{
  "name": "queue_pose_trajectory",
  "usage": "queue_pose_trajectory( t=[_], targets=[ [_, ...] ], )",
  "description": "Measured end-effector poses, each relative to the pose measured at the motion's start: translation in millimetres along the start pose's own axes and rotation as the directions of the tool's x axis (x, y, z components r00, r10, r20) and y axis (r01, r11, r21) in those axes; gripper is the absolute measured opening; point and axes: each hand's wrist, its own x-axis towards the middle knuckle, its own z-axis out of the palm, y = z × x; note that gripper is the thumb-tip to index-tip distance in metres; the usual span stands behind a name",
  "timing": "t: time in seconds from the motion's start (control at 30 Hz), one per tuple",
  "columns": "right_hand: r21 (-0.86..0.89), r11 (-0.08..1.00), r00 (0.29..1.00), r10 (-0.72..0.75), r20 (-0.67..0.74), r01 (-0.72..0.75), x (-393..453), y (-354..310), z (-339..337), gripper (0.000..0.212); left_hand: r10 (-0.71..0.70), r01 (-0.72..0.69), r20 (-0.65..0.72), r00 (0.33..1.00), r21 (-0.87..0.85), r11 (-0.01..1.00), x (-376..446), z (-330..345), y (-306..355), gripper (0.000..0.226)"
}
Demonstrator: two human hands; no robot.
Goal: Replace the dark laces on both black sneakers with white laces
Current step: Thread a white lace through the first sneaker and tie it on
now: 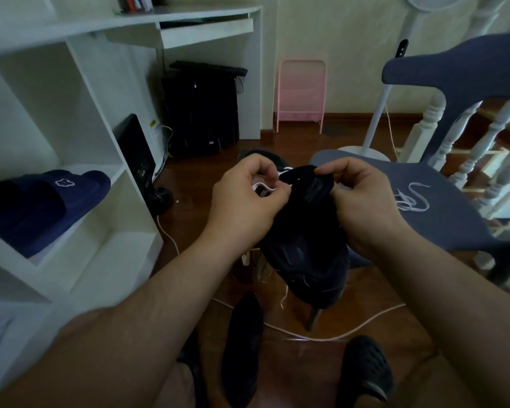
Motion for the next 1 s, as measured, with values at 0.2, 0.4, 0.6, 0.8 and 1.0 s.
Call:
queue_pose_trajectory(
  t=[0.2, 0.4, 0.6, 0.8, 1.0],
  targets=[
    [-0.153, 0.982, 0.993, -0.105, 0.048, 0.112, -8.8, -7.7, 1.5, 0.025, -0.163, 0.167, 0.066, 0.984, -0.049, 0.985, -1.8, 9.0, -3.0, 0.018],
    [-0.408, 0.869, 0.960, -0.247, 0.129, 0.279, -6.6, -2.2, 2.1, 0.038, -0.187, 0.197, 0.102, 0.977, -0.097, 0.976, -4.8, 10.6, -2.2, 0.010],
    [-0.572, 0.694, 0.897, -0.386, 0.217, 0.437, -8.7, -0.5, 4.8, 0.039, -0.138, 0.137, 0.072, 0.988, 0.020, 0.990, -5.3, 11.3, -3.5, 0.011],
    [-0.494, 0.863, 0.994, -0.076, 0.076, 0.104, 2.1, 5.8, -4.7, 0.028, -0.071, 0.020, 0.144, 0.987, 0.327, 0.945, -1.3, 8.1, -1.0, 0.011],
    [0.168, 0.867, 0.883, 0.460, 0.095, -0.470, 11.4, 4.5, -16.2, 0.020, -0.096, 0.061, 0.339, 0.936, 0.110, 0.992, 2.2, -13.9, 5.0, 0.018]
  ],
)
